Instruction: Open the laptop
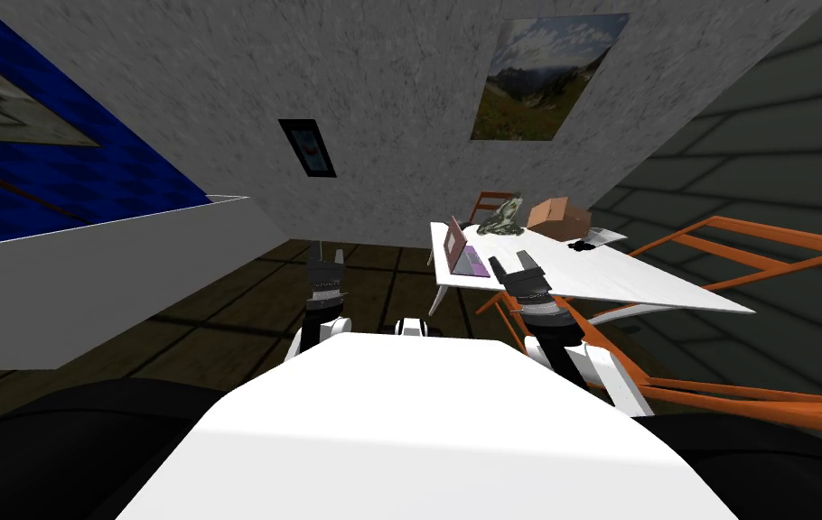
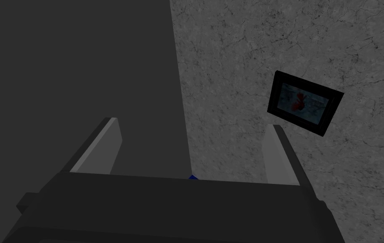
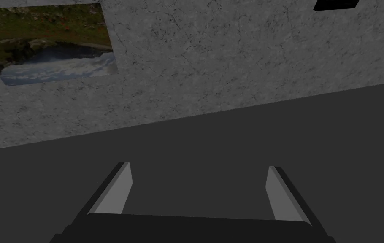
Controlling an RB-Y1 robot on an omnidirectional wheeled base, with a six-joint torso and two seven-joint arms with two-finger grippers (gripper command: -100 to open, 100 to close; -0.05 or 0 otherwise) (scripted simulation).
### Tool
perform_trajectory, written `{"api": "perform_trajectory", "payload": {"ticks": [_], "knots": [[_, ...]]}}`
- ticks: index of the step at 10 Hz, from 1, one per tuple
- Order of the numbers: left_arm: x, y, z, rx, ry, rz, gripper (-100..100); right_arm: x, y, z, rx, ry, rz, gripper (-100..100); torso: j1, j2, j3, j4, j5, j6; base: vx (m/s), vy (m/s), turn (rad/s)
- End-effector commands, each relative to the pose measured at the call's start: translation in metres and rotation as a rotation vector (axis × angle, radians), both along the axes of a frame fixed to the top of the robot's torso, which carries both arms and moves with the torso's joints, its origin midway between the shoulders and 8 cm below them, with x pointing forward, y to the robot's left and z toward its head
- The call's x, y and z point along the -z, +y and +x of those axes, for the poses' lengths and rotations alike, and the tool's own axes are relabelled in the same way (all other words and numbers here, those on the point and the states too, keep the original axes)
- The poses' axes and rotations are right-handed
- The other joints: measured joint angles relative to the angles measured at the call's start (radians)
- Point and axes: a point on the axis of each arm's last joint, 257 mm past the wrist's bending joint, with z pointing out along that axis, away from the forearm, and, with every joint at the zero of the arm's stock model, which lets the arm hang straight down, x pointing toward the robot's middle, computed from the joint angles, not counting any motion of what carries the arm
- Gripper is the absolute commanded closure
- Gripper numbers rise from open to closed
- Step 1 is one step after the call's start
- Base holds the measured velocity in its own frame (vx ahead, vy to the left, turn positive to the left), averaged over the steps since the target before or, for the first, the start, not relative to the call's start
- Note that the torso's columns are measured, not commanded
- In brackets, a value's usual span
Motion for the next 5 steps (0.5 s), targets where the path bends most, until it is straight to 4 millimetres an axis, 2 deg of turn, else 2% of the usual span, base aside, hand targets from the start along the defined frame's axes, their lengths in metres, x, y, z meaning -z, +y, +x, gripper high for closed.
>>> {"api": "perform_trajectory", "payload": {"ticks": [1,5], "knots": [[0.0,0.0,0.0,0.0,0.0,0.0,0,0.021,-0.021,0.006,0.089,0.039,-0.178,-100,0.001,-0.001,0.0,0.0,0.0,0.0,0.083,0.166,-0.057],[0.0,0.0,0.0,0.0,0.0,0.0,0,0.052,-0.057,0.013,0.205,0.109,-0.426,-100,0.0,0.0,0.0,0.0,0.0,0.0,0.111,0.149,-0.051]]}}
